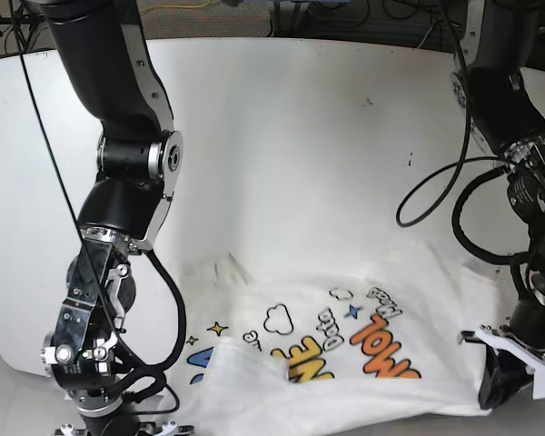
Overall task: Fold the T-shirt properly
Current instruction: 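Lift the shirt with both grippers and spread them apart to stretch it, then lay the stretched shirt flat by drawing both grippers across the table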
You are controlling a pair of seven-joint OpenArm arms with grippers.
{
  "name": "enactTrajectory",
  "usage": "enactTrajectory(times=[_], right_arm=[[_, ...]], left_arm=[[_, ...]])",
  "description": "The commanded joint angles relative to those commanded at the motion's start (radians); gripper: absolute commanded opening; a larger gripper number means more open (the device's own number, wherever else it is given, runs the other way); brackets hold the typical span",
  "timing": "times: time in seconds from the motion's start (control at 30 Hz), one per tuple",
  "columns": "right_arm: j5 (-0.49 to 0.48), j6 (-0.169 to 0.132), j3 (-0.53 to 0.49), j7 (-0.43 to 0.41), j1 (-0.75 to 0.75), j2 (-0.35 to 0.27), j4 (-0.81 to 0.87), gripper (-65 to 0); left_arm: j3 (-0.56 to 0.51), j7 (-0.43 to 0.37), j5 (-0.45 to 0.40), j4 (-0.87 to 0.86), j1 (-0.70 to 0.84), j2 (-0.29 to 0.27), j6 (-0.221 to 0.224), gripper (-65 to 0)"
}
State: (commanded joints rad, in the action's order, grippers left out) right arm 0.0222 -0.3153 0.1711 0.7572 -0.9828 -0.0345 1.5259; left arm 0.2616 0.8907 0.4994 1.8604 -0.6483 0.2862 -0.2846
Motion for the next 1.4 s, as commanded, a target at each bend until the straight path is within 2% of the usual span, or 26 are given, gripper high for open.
enactTrajectory(times=[0.17,0.37,0.63,0.8,1.0,1.2,1.4], right_arm=[[0.0,-0.002,-0.014,0.006,-0.072,-0.017,-0.008,-65.0],[0.002,-0.002,-0.107,0.02,-0.158,-0.058,-0.046,-65.0],[0.002,-0.003,-0.118,0.037,-0.16,-0.072,-0.043,-65.0],[0.0,-0.005,-0.118,0.051,-0.077,-0.104,-0.008,-65.0],[0.002,-0.005,-0.117,0.055,0.095,-0.144,0.086,-65.0],[0.002,-0.005,-0.066,0.058,0.281,-0.161,0.18,-65.0],[0.002,-0.005,-0.017,0.058,0.462,-0.164,0.258,-65.0]], left_arm=[[-0.002,0.002,-0.002,-0.005,-0.089,0.015,0.0,-65.0],[-0.006,0.002,-0.002,-0.009,-0.17,0.035,0.0,-65.0],[-0.028,0.034,-0.002,-0.029,-0.193,0.031,0.0,-65.0],[-0.048,0.035,0.0,-0.021,-0.13,0.029,-0.002,-65.0],[-0.057,0.035,0.005,0.003,0.021,0.012,-0.003,-65.0],[-0.049,0.037,0.069,0.038,0.173,-0.002,-0.003,-65.0],[-0.049,0.084,0.124,0.081,0.339,-0.002,-0.003,-65.0]])
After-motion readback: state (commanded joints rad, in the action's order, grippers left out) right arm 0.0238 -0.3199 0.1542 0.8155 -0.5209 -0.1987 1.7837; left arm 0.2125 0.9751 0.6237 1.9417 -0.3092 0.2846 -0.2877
